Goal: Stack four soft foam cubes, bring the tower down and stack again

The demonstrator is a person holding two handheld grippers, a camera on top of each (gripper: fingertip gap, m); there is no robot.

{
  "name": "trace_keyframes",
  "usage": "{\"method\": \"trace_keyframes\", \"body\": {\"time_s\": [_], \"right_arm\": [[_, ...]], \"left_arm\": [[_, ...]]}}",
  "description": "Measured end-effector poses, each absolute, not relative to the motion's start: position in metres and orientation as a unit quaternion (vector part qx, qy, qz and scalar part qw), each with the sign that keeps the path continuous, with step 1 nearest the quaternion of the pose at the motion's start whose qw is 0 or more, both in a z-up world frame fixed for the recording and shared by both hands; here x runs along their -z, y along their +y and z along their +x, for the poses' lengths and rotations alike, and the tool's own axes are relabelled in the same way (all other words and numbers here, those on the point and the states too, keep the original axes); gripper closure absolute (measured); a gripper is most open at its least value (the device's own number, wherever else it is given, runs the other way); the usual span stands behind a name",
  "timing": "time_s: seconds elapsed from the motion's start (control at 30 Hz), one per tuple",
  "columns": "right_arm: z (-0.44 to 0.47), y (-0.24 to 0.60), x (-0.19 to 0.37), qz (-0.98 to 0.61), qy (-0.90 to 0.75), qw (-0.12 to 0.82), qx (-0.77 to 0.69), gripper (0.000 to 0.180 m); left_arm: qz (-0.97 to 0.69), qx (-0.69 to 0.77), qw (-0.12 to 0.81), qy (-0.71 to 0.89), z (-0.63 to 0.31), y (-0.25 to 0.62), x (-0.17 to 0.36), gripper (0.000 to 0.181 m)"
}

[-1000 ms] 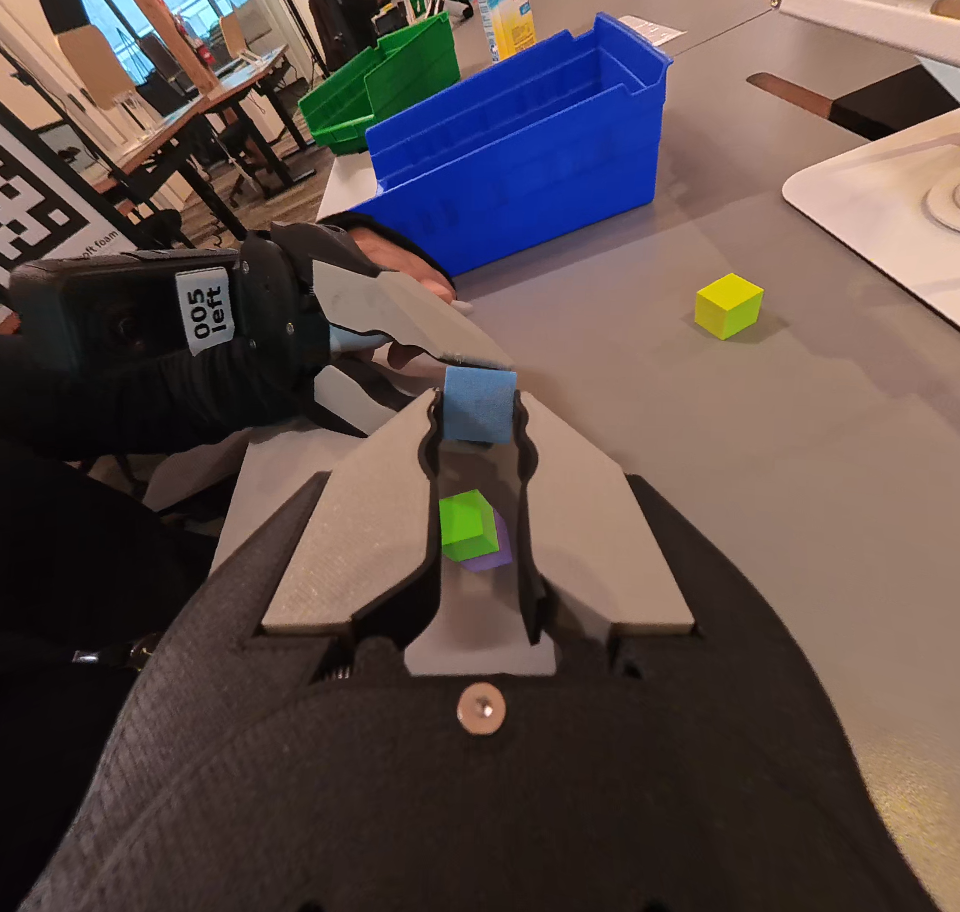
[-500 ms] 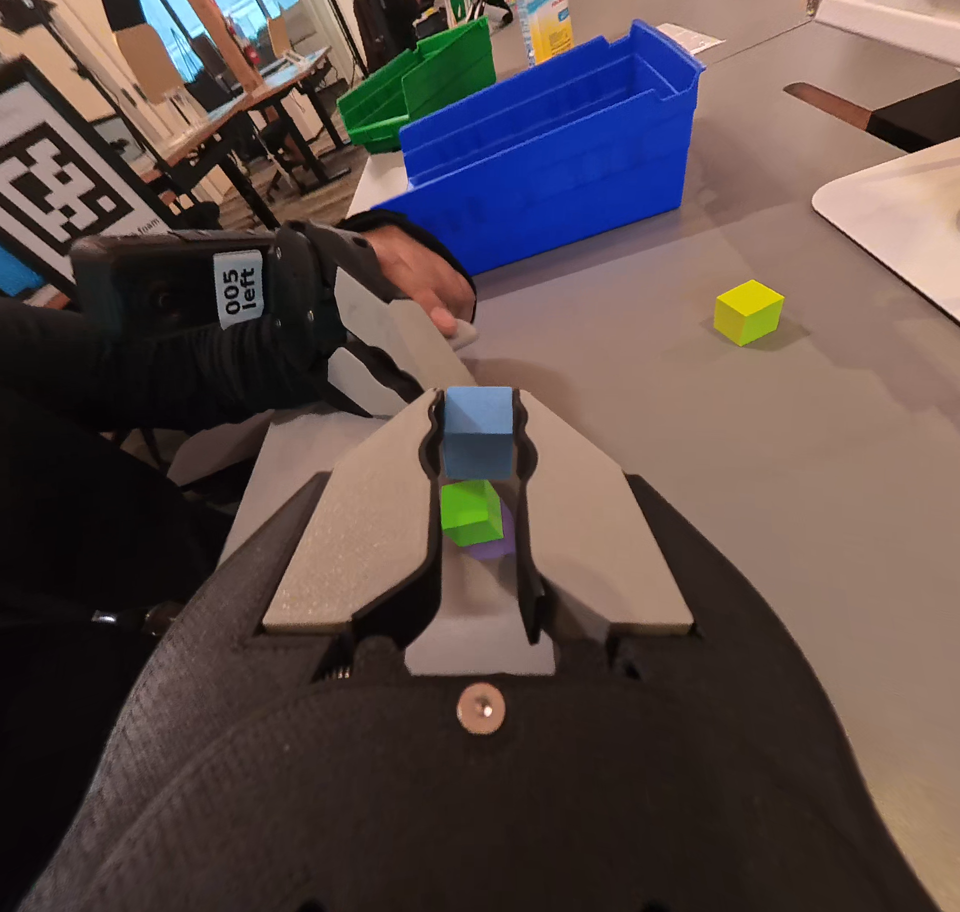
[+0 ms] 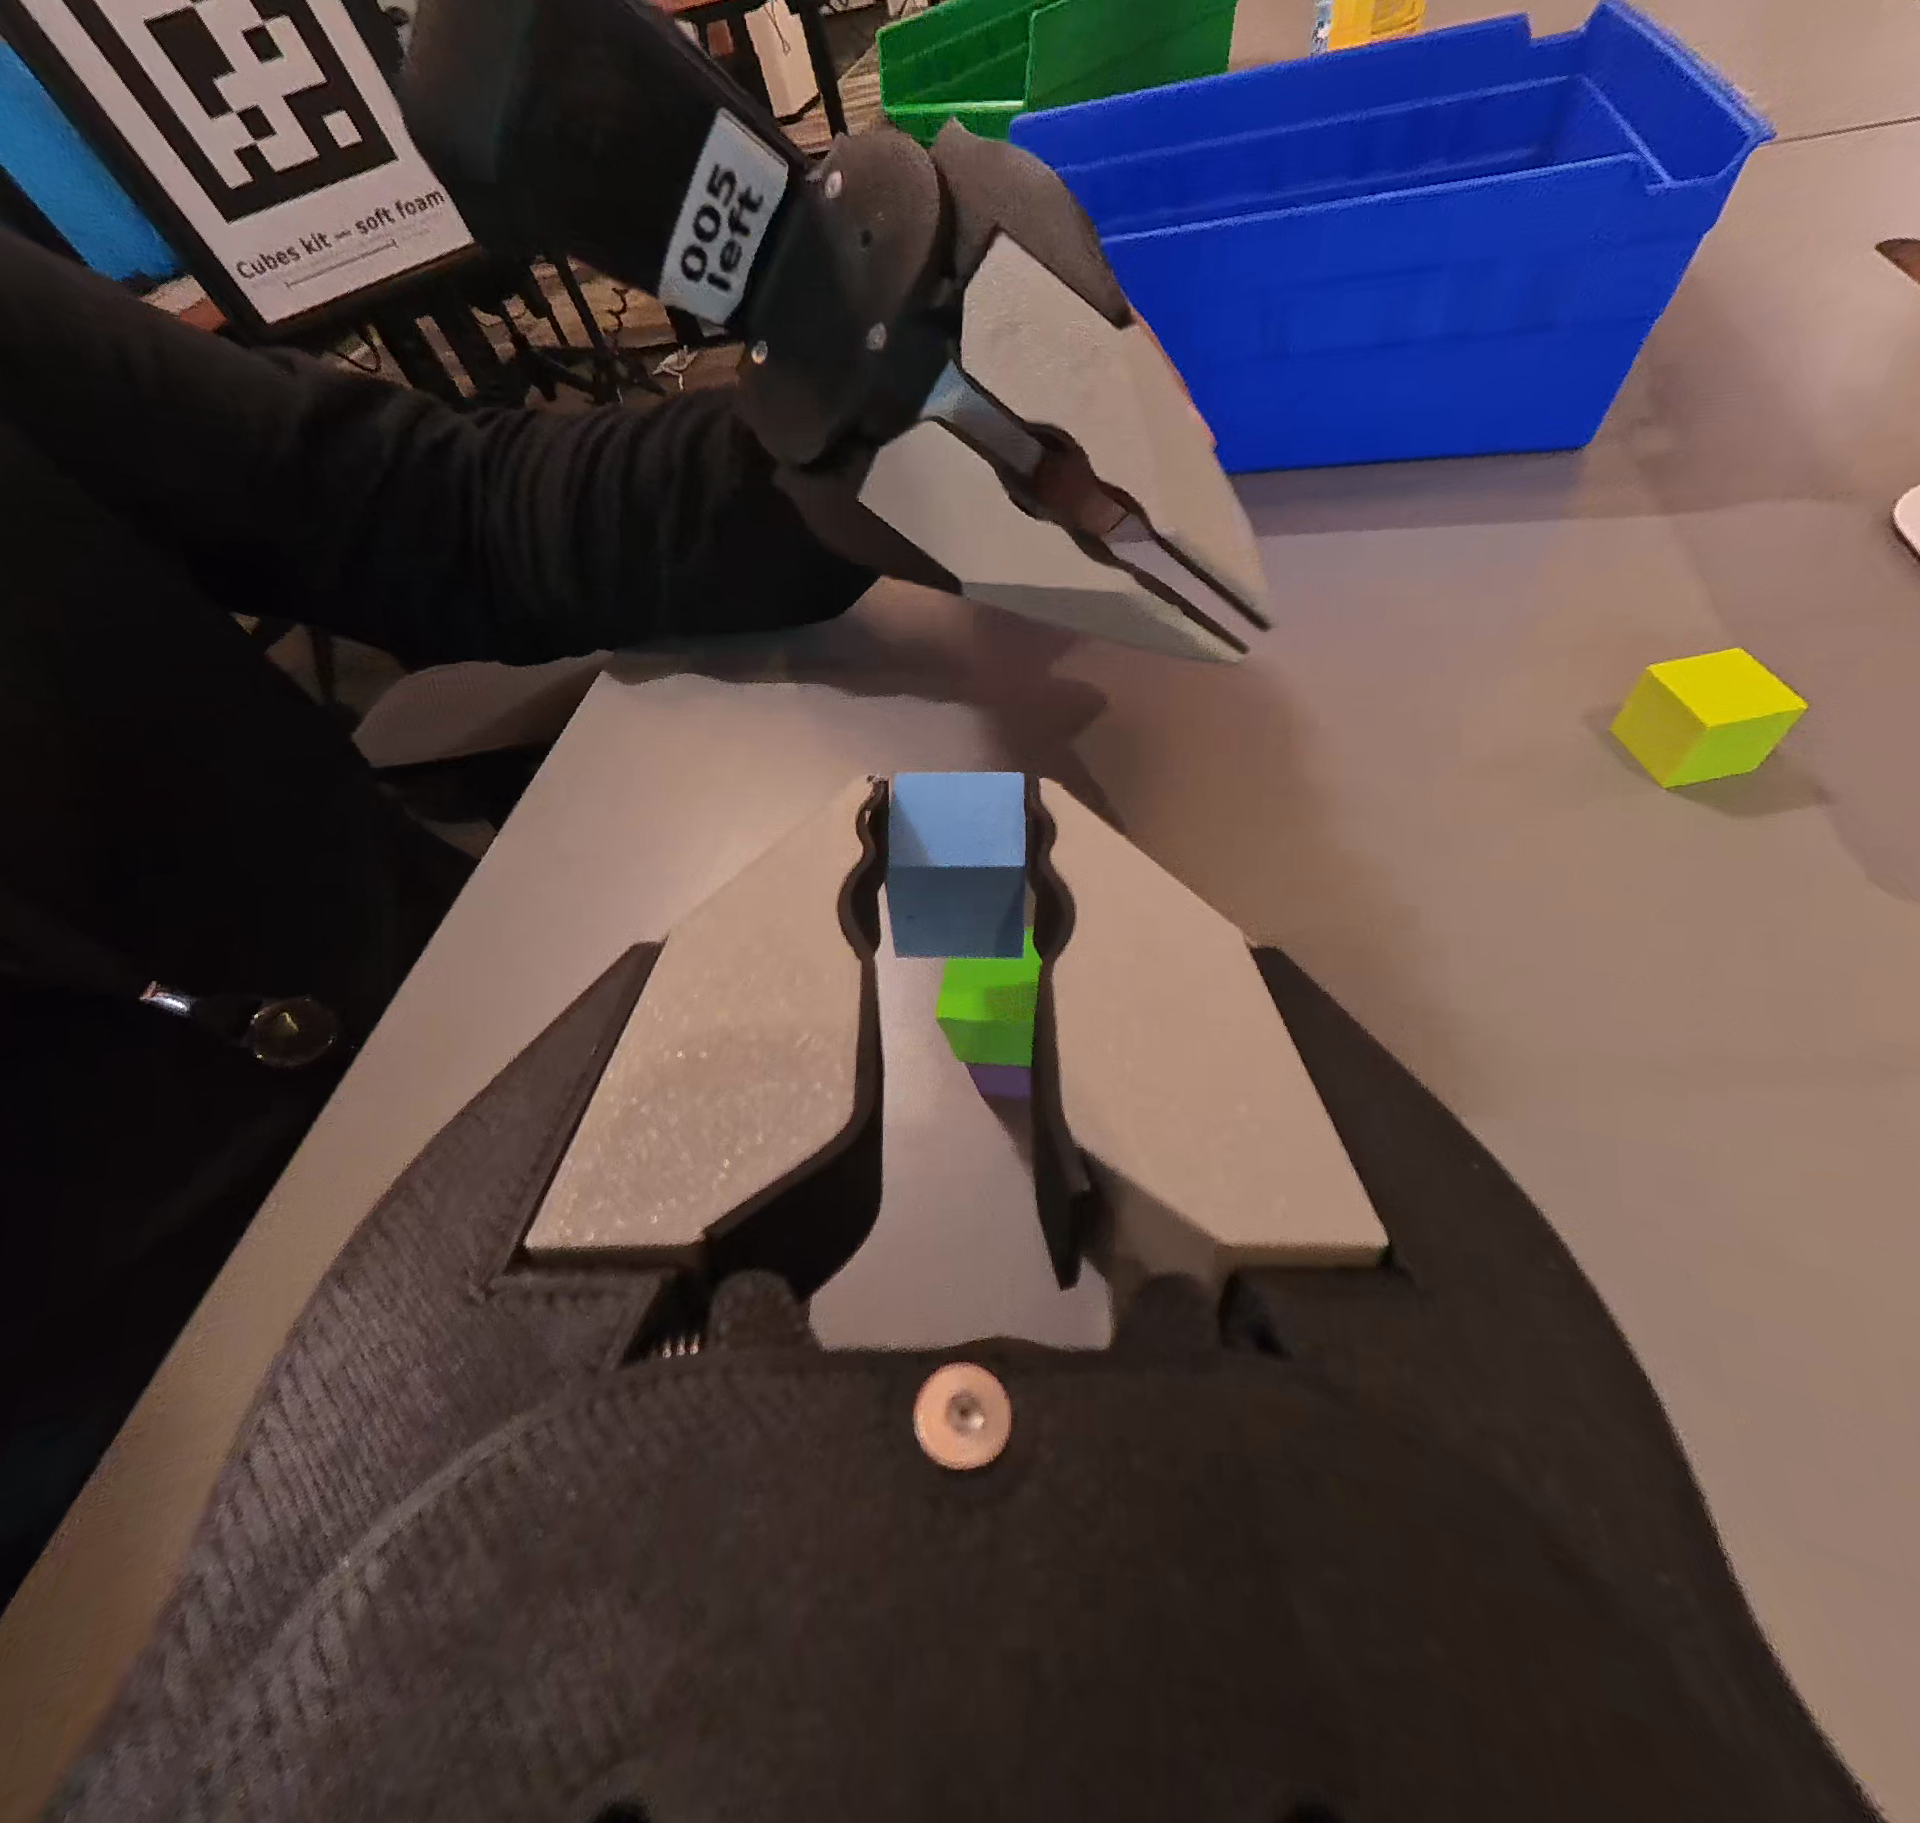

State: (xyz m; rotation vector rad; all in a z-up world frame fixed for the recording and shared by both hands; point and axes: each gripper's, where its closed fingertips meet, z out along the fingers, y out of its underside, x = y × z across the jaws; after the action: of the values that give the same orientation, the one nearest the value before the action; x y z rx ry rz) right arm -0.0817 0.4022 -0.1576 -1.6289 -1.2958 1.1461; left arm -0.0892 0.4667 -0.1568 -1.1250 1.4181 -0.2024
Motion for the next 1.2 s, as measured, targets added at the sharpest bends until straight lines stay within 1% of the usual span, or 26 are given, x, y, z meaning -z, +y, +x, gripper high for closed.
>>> {"method": "trace_keyframes", "body": {"time_s": [0.1,0.37,0.57,0.8,1.2], "right_arm": [[-0.081,0.405,0.161,-0.635,-0.499,0.379,-0.452,0.156],[-0.081,0.402,0.171,-0.623,-0.5,0.403,-0.447,0.156],[-0.08,0.402,0.174,-0.616,-0.5,0.42,-0.441,0.156],[-0.075,0.407,0.173,-0.621,-0.465,0.468,-0.424,0.156],[-0.076,0.406,0.175,-0.626,-0.458,0.472,-0.418,0.156]], "left_arm": [[-0.507,0.065,0.595,0.62,-0.09,0.475,0.17,0.178],[-0.573,0.06,0.556,0.599,-0.1,0.497,0.191,0.175],[-0.59,0.052,0.551,0.589,-0.104,0.503,0.193,0.175],[-0.593,0.045,0.546,0.59,-0.105,0.505,0.197,0.174],[-0.594,0.041,0.545,0.591,-0.105,0.504,0.198,0.174]]}}
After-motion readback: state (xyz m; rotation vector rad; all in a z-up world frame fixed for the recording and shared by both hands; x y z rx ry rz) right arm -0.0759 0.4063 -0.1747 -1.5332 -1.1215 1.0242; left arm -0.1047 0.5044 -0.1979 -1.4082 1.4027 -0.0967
